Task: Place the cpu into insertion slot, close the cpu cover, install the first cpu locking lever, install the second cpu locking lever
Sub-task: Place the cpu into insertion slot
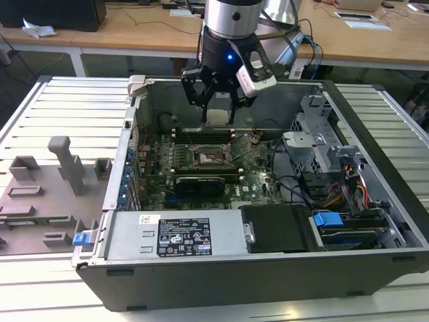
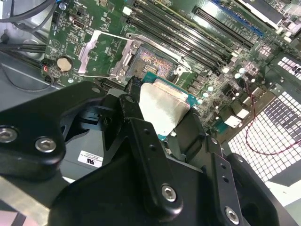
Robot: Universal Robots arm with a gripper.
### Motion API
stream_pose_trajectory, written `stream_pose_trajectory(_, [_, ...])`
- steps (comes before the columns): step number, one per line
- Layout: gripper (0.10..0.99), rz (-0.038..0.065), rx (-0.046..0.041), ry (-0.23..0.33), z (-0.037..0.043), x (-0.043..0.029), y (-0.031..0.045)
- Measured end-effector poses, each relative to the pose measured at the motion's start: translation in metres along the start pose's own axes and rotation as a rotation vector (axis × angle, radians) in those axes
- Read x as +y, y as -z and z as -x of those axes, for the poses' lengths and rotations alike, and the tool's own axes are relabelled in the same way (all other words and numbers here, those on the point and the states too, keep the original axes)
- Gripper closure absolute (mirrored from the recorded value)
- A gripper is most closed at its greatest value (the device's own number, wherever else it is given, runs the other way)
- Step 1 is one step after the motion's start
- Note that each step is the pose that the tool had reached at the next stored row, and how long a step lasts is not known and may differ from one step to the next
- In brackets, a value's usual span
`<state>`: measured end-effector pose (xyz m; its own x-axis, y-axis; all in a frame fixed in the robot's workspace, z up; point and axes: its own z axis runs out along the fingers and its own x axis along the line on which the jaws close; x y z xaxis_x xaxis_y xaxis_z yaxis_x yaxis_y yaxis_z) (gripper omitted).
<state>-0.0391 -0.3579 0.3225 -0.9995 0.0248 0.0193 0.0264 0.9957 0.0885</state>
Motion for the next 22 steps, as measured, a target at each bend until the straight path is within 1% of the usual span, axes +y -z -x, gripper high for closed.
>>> stream_pose_trajectory(15, [0.545, 0.0, 0.0, 0.0, 0.0002, -0.001, -0.0114])
stream_pose_trajectory(17, [0.545, 0.0, 0.0001, 0.0, 0.0003, -0.0011, -0.0138])
stream_pose_trajectory(20, [0.545, -0.004, -0.0001, 0.0, 0.0002, 0.0001, -0.0157])
stream_pose_trajectory(22, [0.545, -0.008, -0.0001, 0.0, 0.0002, 0.0029, -0.0168])
